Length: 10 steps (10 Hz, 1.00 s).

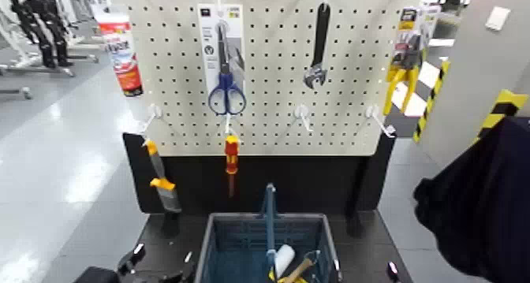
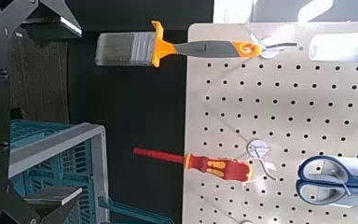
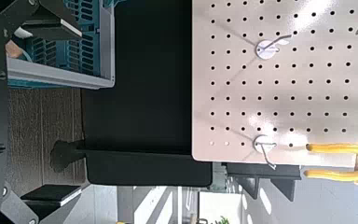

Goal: Put the yellow paint brush into the crate.

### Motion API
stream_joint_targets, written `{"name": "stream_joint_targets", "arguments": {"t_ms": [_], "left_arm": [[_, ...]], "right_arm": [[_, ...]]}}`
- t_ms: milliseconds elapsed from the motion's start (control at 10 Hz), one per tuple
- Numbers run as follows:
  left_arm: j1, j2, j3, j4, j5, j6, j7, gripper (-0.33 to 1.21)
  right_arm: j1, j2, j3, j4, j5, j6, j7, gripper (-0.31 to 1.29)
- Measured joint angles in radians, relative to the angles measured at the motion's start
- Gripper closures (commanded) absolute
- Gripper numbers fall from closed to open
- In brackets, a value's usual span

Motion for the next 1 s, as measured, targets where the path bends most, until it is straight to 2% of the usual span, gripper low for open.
{"name": "stream_joint_targets", "arguments": {"t_ms": [200,300,700,1000], "left_arm": [[-0.043,-0.001,0.086,0.011,0.017,0.045,-0.127,0.12],[-0.059,0.008,0.116,0.012,0.022,0.066,-0.15,0.12],[-0.138,0.09,0.207,0.018,0.056,0.144,-0.261,0.12],[-0.236,0.168,0.211,0.084,0.11,0.204,-0.363,0.12]], "right_arm": [[-0.002,-0.001,0.003,0.0,0.0,0.002,0.0,0.14],[-0.003,-0.002,0.003,0.0,0.0,0.003,0.0,0.14],[-0.006,-0.004,0.004,0.0,0.0,0.008,0.001,0.14],[-0.006,-0.005,0.005,0.0,0.0,0.009,0.001,0.14]]}}
